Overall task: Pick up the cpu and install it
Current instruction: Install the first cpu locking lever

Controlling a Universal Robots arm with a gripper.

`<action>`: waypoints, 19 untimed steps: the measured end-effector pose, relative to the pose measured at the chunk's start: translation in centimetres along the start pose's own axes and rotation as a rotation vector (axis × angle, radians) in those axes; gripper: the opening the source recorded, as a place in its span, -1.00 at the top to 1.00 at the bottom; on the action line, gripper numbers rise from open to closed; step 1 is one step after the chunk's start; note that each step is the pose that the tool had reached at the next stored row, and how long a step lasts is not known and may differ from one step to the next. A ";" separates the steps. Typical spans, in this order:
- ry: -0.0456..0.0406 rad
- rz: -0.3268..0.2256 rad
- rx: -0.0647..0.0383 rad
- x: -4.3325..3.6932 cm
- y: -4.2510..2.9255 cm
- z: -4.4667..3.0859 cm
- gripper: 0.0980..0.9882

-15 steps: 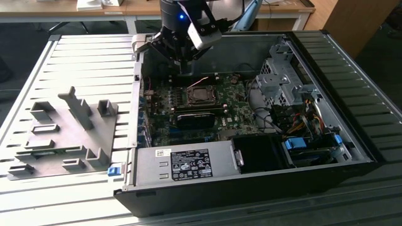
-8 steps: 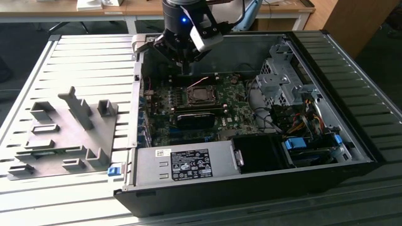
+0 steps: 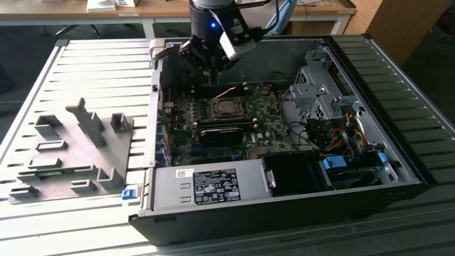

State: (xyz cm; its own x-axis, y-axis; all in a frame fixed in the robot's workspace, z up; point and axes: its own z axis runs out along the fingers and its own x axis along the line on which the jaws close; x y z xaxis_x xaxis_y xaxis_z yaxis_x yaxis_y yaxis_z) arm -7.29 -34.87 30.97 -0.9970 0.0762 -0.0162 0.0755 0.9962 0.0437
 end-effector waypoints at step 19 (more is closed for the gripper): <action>0.0033 0.001 -0.035 -0.68 1.09 1.77 0.98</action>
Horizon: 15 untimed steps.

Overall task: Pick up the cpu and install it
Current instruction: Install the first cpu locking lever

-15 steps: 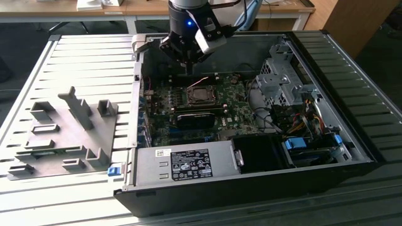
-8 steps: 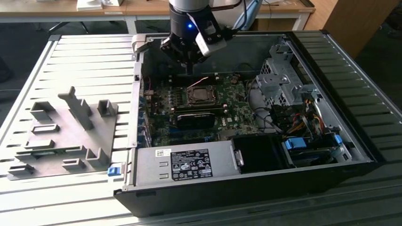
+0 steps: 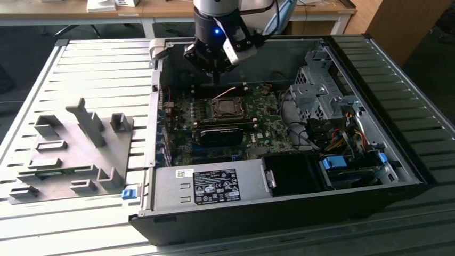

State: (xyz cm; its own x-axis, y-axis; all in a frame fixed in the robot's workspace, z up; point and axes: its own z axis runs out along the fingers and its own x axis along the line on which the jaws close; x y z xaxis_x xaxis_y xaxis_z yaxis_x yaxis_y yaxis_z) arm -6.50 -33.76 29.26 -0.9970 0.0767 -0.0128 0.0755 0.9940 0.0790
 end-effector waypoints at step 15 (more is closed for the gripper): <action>0.0018 0.000 -0.012 -0.53 1.14 2.45 0.98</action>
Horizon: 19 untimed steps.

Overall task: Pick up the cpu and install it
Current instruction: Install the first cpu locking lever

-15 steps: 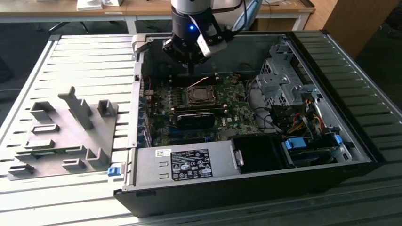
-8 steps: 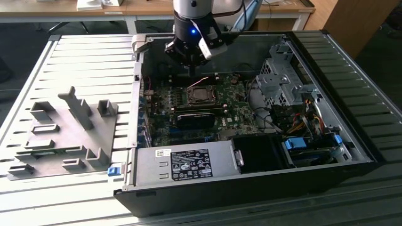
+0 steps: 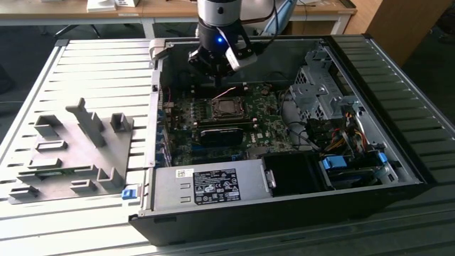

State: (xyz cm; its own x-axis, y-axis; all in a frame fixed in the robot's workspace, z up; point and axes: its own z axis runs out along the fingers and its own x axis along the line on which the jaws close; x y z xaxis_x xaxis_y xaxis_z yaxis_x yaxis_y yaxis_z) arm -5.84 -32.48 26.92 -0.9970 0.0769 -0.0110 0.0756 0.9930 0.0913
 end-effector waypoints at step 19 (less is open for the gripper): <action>0.0008 -0.009 0.000 -0.61 1.10 2.32 0.98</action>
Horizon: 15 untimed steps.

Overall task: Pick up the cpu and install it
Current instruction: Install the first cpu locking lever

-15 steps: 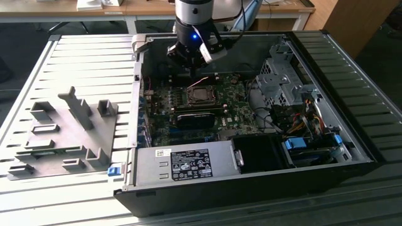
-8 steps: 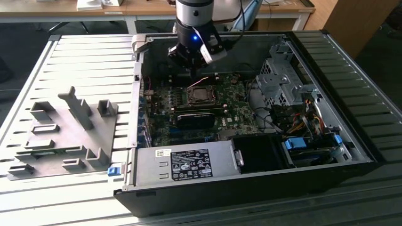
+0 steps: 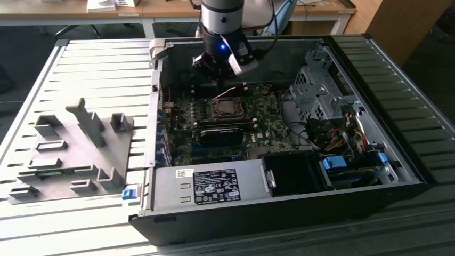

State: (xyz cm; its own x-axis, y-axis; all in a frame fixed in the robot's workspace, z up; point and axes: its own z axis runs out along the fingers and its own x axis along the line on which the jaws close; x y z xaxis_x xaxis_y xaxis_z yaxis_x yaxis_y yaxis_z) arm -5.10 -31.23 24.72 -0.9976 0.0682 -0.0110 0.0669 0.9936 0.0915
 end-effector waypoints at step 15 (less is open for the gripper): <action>0.0009 -0.009 0.000 -0.32 0.46 1.08 0.98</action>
State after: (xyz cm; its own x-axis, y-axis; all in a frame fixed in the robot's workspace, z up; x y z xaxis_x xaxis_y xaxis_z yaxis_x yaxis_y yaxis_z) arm -4.73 -30.69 23.69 -0.9982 0.0590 -0.0109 0.0578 0.9941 0.0914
